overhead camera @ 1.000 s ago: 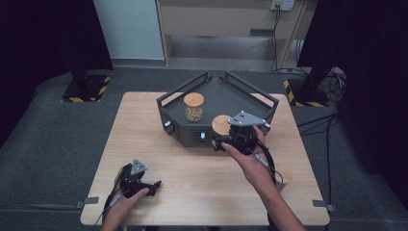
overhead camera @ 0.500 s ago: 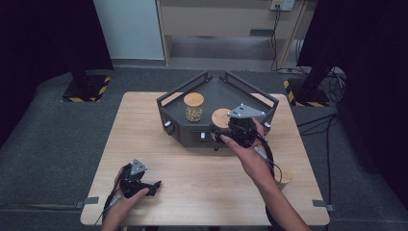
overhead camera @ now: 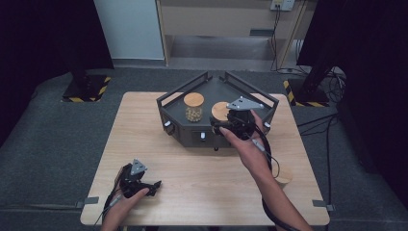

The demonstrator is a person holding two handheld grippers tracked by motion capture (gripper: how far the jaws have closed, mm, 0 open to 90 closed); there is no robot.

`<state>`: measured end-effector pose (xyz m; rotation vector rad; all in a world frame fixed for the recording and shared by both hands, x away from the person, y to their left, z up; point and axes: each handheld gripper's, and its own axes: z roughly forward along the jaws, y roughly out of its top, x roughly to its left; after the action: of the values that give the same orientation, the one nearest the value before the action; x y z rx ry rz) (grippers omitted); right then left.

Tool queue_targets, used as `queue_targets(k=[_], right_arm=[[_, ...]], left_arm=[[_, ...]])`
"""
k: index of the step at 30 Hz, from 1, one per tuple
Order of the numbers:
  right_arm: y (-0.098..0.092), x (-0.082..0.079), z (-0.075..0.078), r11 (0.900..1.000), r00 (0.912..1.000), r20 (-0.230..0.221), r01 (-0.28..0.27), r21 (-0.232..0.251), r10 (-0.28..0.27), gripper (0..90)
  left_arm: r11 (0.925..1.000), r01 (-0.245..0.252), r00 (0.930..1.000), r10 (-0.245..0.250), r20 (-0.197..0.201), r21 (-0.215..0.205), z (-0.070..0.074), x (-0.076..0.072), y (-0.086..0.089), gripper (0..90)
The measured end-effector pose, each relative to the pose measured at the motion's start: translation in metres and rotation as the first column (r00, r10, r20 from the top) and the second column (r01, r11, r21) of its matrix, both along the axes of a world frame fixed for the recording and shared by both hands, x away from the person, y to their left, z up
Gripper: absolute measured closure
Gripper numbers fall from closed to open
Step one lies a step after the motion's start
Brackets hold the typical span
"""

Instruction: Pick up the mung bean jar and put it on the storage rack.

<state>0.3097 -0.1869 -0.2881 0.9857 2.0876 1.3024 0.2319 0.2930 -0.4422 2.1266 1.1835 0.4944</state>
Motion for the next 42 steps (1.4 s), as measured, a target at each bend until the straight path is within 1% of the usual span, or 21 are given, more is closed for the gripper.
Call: queue_targets(k=[14, 16, 19, 25, 31, 37, 39, 42], right_arm=[[0.008, 0.015, 0.004, 1.000, 0.9996, -0.009, 0.027, -0.002, -0.027, 25.4], [0.009, 0.018, 0.006, 0.999, 0.9993, -0.015, 0.033, 0.006, -0.033, 25.4], [0.010, 0.021, 0.007, 0.999, 0.9992, -0.011, 0.040, 0.001, -0.040, 25.4], [0.014, 0.030, 0.009, 0.999, 0.9986, -0.017, 0.050, -0.004, -0.050, 25.4], [0.017, 0.040, 0.007, 0.997, 0.9968, -0.028, 0.074, -0.010, -0.074, 25.4], [0.022, 0.052, 0.002, 0.996, 0.9949, -0.038, 0.092, -0.018, -0.093, 25.5], [0.023, 0.055, 0.001, 0.994, 0.9934, -0.043, 0.106, -0.018, -0.106, 25.5], [0.024, 0.058, 0.000, 0.993, 0.9924, -0.039, 0.116, -0.023, -0.116, 25.5]], left_arm=[[1.0000, 0.000, 1.0000, 0.000, 0.000, 0.000, 0.000, 0.000, 0.000, 0.0], [1.0000, 0.000, 1.0000, 0.000, 0.000, -0.001, 0.000, 0.000, 0.000, 0.0], [1.0000, 0.000, 1.0000, 0.000, 0.000, -0.001, 0.000, 0.000, 0.000, 0.0], [1.0000, 0.000, 1.0000, 0.000, 0.000, 0.000, 0.000, 0.000, 0.000, 0.0], [1.0000, -0.001, 1.0000, 0.001, 0.001, -0.001, 0.000, 0.000, 0.000, 0.0], [1.0000, -0.001, 1.0000, 0.001, 0.001, -0.001, 0.000, 0.000, 0.000, 0.0], [1.0000, 0.000, 1.0000, 0.000, 0.001, 0.000, 0.000, 0.000, 0.000, 0.0], [1.0000, 0.000, 1.0000, 0.000, 0.001, 0.000, 0.000, 0.000, 0.000, 0.0]])
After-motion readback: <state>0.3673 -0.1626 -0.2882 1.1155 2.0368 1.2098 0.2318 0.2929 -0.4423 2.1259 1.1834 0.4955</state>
